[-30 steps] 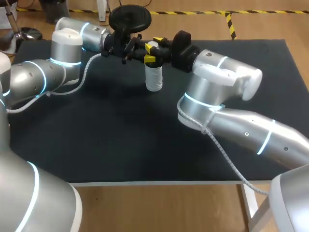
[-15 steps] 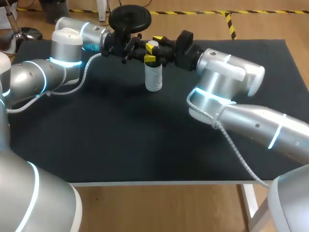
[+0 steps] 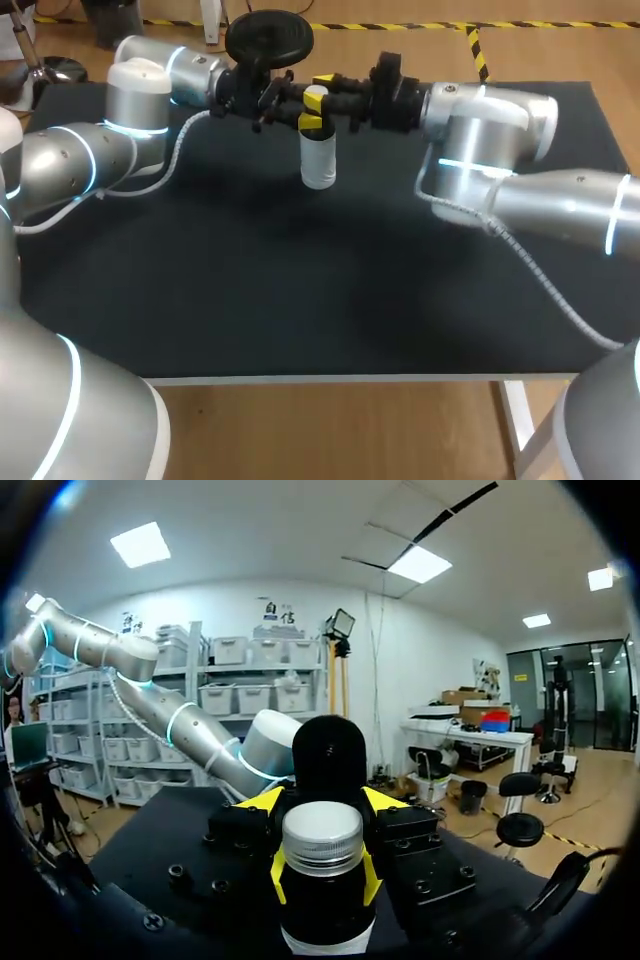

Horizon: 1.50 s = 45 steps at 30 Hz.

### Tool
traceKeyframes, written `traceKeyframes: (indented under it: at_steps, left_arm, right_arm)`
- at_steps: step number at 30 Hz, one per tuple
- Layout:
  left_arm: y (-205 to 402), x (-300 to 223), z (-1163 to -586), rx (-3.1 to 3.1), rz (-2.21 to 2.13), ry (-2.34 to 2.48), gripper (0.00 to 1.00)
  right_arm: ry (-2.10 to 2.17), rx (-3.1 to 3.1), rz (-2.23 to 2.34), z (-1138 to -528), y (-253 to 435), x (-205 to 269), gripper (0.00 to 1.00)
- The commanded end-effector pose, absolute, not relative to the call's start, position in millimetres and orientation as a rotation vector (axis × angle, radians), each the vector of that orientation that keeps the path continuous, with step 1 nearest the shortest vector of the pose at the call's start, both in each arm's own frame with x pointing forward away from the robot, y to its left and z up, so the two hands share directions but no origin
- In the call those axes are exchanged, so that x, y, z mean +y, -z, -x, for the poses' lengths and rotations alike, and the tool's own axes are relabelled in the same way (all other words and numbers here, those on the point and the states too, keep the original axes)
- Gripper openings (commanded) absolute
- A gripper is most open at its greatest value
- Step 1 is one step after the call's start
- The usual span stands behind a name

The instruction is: Unscrew the bottle cap

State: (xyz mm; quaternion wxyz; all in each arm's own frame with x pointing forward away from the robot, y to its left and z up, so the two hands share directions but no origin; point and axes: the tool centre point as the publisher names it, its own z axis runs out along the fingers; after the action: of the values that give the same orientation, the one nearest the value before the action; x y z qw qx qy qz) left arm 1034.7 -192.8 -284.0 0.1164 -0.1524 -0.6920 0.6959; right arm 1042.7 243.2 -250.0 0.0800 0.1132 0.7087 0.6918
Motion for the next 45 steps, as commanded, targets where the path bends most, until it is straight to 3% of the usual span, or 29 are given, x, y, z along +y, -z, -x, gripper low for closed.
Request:
traceKeyframes:
  at_steps: [1, 29, 45]
  left_arm:
    - [281, -193, -1032, -2.034, 0.445, -2.038, 0.00]
    - [281, -193, -1032, -2.034, 0.445, -2.038, 0.00]
    - [281, -193, -1032, -2.034, 0.445, -2.038, 0.00]
  right_arm:
    - [-2.312, 2.385, 0.132, -1050, 252, 244, 0.00]
    - [-2.738, 2.523, 0.968, -1042, 249, 235, 0.00]
    - [-2.610, 2.726, 1.276, -1045, 235, 236, 0.00]
